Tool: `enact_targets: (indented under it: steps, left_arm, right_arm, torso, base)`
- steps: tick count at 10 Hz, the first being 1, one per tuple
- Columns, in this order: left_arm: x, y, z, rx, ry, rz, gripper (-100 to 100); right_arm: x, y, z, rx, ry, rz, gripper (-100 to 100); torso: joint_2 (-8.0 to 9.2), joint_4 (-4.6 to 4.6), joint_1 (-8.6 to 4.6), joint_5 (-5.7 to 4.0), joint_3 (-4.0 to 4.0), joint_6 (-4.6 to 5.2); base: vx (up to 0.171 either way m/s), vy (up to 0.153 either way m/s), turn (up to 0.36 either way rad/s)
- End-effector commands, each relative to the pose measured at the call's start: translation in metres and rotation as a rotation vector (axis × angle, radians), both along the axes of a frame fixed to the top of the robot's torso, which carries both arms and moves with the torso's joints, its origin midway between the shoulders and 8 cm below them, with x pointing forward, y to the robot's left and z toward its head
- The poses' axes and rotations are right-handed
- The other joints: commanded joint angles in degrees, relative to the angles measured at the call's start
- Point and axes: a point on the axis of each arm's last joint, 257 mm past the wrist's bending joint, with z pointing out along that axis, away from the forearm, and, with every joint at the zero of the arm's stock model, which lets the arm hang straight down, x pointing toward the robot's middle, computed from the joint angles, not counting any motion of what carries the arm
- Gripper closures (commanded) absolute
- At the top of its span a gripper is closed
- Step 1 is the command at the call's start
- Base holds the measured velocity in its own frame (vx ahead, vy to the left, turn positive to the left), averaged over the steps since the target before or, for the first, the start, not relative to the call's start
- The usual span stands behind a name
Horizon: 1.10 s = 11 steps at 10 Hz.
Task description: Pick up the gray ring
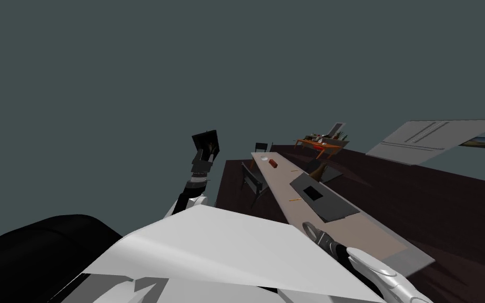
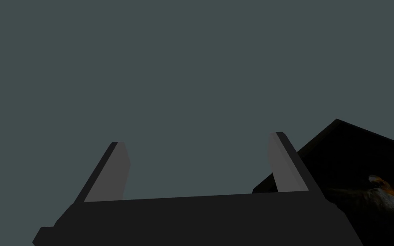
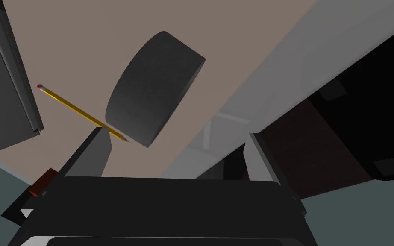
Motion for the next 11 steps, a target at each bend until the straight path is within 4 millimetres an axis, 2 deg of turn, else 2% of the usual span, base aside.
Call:
enact_targets:
  steps: [1, 2, 5, 6, 8, 9, 10, 11]
  left_arm:
    - [0.000, 0.000, 0.000, 0.000, 0.000, 0.000, 0]
    - [0.000, 0.000, 0.000, 0.000, 0.000, 0.000, 0]
    - [0.000, 0.000, 0.000, 0.000, 0.000, 0.000, 0]
    - [0.000, 0.000, 0.000, 0.000, 0.000, 0.000, 0]
    - [0.000, 0.000, 0.000, 0.000, 0.000, 0.000, 0]
    - [0.000, 0.000, 0.000, 0.000, 0.000, 0.000, 0]
    - [0.000, 0.000, 0.000, 0.000, 0.000, 0.000, 0]
    - [0.000, 0.000, 0.000, 0.000, 0.000, 0.000, 0]
  right_arm:
    - [-0.019, -0.027, 0.000, -0.077, 0.043, 0.003, -100]
    - [-0.020, -0.028, 0.000, -0.079, 0.044, 0.002, -100]
    - [-0.053, -0.058, -0.002, -0.170, 0.112, 0.010, -100]
    - [-0.053, -0.058, -0.002, -0.170, 0.112, 0.010, -100]
    - [-0.076, -0.062, -0.010, -0.202, 0.157, 0.023, -100]
    - [-0.068, -0.061, -0.008, -0.191, 0.141, 0.017, -100]
    - [-0.069, -0.061, -0.008, -0.194, 0.144, 0.018, 0]
    - [-0.072, -0.053, -0.018, -0.193, 0.144, 0.011, -100]
  torso:
    - [0.00, 0.00, 0.00, 0.00, 0.00, 0.00]
    - [-0.12, -0.02, 0.09, 0.01, -0.07, -0.03]
    - [-0.04, -0.01, 0.05, 0.00, -0.02, 0.02]
    - [-0.13, -0.03, 0.04, 0.00, -0.08, 0.00]
    - [0.18, 0.03, -0.17, -0.04, 0.09, 0.01]
    - [0.16, 0.03, -0.24, -0.06, 0.09, 0.01]
    - [0.28, 0.05, -0.23, -0.06, 0.15, 0.03]
    - [0.40, 0.08, -0.21, -0.05, 0.22, 0.03]
  base:
    - [0.159, 0.087, 0.179]
    - [0.119, 0.041, 0.032]
    - [0.138, 0.059, 0.023]
    - [0.099, 0.025, 0.030]
    - [0.071, -0.008, 0.062]
    - [0.042, -0.010, 0.019]
    - [0.007, -0.002, -0.002]
    - [0.007, -0.045, 0.048]
